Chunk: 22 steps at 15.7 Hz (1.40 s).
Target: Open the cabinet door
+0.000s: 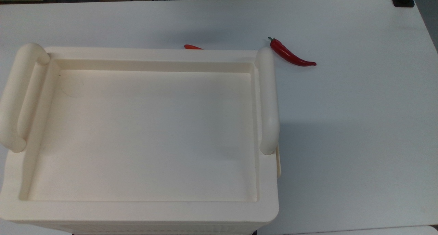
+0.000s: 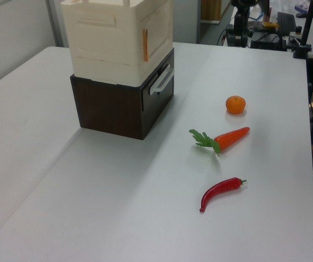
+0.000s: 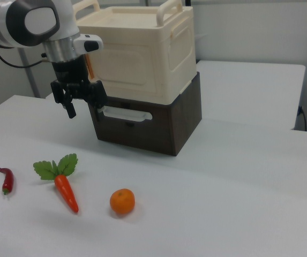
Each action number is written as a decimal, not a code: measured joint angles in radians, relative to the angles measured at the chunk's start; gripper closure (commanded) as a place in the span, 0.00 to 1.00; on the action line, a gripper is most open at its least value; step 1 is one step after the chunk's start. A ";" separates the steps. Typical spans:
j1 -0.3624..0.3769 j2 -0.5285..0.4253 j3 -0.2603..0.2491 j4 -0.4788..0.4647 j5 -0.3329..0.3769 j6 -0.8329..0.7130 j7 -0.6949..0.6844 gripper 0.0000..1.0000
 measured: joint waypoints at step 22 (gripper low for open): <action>0.094 0.031 0.006 0.139 0.056 0.039 0.009 0.00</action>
